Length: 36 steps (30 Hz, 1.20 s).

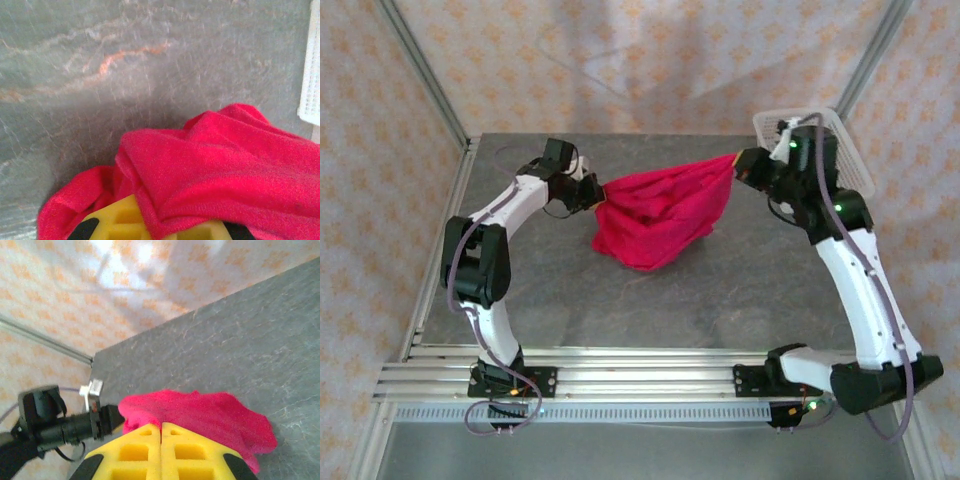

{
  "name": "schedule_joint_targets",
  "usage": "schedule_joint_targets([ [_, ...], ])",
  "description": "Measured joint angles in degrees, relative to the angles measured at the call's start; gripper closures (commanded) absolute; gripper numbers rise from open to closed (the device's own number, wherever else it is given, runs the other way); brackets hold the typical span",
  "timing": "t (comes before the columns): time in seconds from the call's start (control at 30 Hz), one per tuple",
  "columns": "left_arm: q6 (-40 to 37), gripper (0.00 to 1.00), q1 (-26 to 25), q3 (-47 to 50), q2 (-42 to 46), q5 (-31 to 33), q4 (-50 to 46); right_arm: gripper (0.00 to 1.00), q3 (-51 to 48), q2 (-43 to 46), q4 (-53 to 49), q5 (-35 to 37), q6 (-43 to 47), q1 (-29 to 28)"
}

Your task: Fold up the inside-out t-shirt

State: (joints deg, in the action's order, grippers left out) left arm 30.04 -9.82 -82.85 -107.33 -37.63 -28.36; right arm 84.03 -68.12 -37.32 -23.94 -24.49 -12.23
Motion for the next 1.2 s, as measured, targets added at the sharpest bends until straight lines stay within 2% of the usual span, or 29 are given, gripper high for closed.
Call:
schedule_joint_targets([
  [0.1,0.55,1.0,-1.36,0.42,0.07,-0.11,1.03,1.0,-3.96,-1.62,1.88,-1.05,-0.83,1.57],
  [0.2,0.83,1.0,-2.29,0.68,0.09,-0.04,1.25,1.0,-7.26,-7.08,3.23,3.28,-1.05,1.86],
  [0.27,0.92,0.87,-2.6,0.83,0.09,0.42,1.16,1.0,-9.49,-13.14,3.72,6.32,-1.05,2.25],
  [0.33,0.09,0.73,-2.8,0.83,0.09,0.94,1.11,1.0,-10.78,-18.67,3.74,7.56,-1.29,2.73],
  [0.37,-0.74,0.69,-2.95,0.9,0.24,1.25,1.14,1.0,-11.08,-20.28,3.98,7.15,-1.66,2.89],
  [0.47,-4.15,0.64,-5.27,2.19,2.01,3.87,1.2,1.0,-11.63,-21.75,4.52,5.35,-2.69,2.89],
  [0.53,-7.08,0.62,-8.83,2.71,3.96,6.08,1.22,1.0,-11.5,-21.27,5.64,4.44,-2.95,2.69],
  [0.63,-11.5,0.57,-16.79,2.73,7.04,8.41,2.27,1.0,-10.95,-20.74,6.25,3.43,-2.95,2.64],
  [0.77,-13.51,0.52,-22.36,2.71,7.48,8.33,4.09,1.0,-10.86,-20.52,6.62,2.82,-2.99,2.64],
  [0.83,-13.97,0.44,-23.32,2.47,6.23,8.37,4.26,1.0,-10.86,-20.52,6.75,2.58,-2.99,2.64],
  [0.87,-14.34,0.34,-23.85,2.03,4.9,8.57,4.17,1.0,-10.86,-20.52,6.78,2.45,-2.99,2.64],
  [0.9,-14.36,0.32,-24.26,1.4,3.37,8.74,4.09,1.0,-10.86,-20.52,6.78,2.4,-2.99,2.64],
  [0.93,-14.75,0.21,-24.65,0.7,1.68,8.96,4.07,1.0,-10.86,-20.5,6.8,2.27,-2.99,2.64],
  [1.0,-15.1,0.16,-25.49,-0.44,-1.49,9.35,3.63,1.0,-10.86,-20.5,6.8,2.19,-2.99,2.64],
  [1.07,-15.41,0.15,-26.36,-1.95,-4.85,9.9,2.89,1.0,-10.86,-20.48,6.78,1.99,-2.99,2.64],
  [1.13,-15.65,0.22,-27.28,-3.5,-7.72,10.82,1.92,1.0,-10.86,-20.48,6.78,1.77,-2.99,2.64],
  [1.17,-15.85,0.33,-27.56,-4.48,-9.14,11.39,1.4,1.0,-10.86,-20.46,6.78,1.62,-2.99,2.64],
  [1.2,-16.26,0.54,-27.78,-5.46,-10.45,12.02,0.87,1.0,-10.86,-20.46,6.8,1.53,-2.99,2.64],
])
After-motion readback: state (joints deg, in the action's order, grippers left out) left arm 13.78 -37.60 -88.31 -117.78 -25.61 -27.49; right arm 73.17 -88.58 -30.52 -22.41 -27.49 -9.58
